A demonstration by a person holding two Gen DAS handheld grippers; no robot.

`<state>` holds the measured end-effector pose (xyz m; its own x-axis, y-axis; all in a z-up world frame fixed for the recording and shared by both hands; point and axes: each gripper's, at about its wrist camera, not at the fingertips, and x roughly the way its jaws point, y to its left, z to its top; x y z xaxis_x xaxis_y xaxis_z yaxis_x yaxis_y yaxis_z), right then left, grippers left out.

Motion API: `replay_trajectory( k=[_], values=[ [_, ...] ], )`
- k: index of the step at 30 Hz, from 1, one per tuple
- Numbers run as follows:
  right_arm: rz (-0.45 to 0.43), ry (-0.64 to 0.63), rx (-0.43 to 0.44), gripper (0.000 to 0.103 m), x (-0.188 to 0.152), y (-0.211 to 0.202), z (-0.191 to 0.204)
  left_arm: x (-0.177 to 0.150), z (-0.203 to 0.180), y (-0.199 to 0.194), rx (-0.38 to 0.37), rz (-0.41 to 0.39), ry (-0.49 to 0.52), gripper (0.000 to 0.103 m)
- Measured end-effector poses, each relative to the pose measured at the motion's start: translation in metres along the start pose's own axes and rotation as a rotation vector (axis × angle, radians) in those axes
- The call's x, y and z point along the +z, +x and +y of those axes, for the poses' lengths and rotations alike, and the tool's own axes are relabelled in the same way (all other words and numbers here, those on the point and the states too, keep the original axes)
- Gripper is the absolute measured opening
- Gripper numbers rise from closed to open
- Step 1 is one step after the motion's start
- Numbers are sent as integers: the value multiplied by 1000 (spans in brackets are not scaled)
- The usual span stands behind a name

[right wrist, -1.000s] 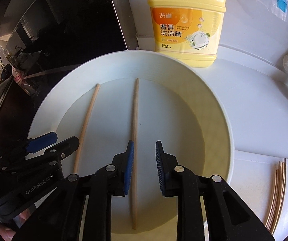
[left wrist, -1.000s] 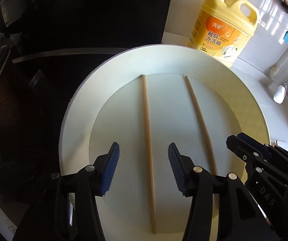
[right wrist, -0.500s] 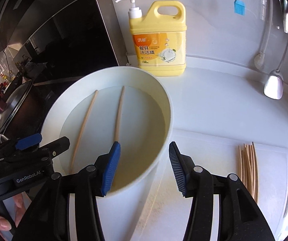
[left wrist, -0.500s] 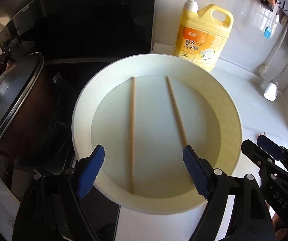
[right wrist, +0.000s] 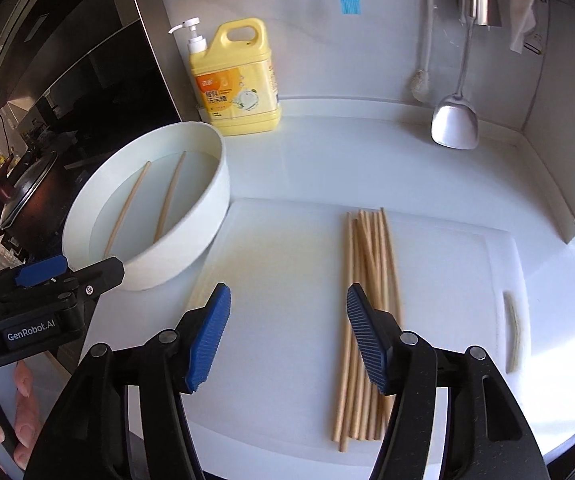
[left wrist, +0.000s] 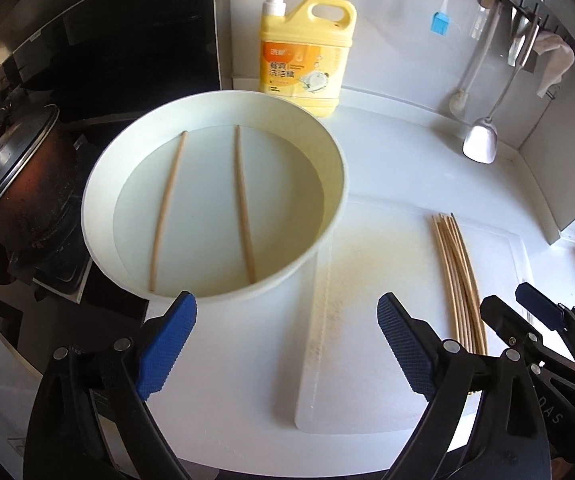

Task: Organize utensils
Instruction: 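Move both open tools back over the chopstick bundle on the board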

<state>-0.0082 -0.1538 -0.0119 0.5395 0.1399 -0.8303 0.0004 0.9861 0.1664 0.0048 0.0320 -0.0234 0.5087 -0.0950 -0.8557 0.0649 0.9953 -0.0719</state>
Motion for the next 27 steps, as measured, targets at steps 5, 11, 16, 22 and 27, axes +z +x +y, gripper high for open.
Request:
replay_trajectory(
  k=[5,11,16,22,27],
  values=[
    [-10,26,-20,59,-22,-17,-37,-20,-29,-10,5,-2,13,92],
    [-29,39,-53,59,-42,-28,-66,-41,-47,-16,4,8,8,94],
    [-20,64,-76,59,-54,-26,-82,-47,-59,-15,-10,16,29,93],
    [-39,105,-129,59,-67,-16,-90,-47,-72,-8,-33,-22,84,95],
    [-40,161,-167,59,-74,1,-99,-49,-77,10,-70,-35,102,96]
  ],
)
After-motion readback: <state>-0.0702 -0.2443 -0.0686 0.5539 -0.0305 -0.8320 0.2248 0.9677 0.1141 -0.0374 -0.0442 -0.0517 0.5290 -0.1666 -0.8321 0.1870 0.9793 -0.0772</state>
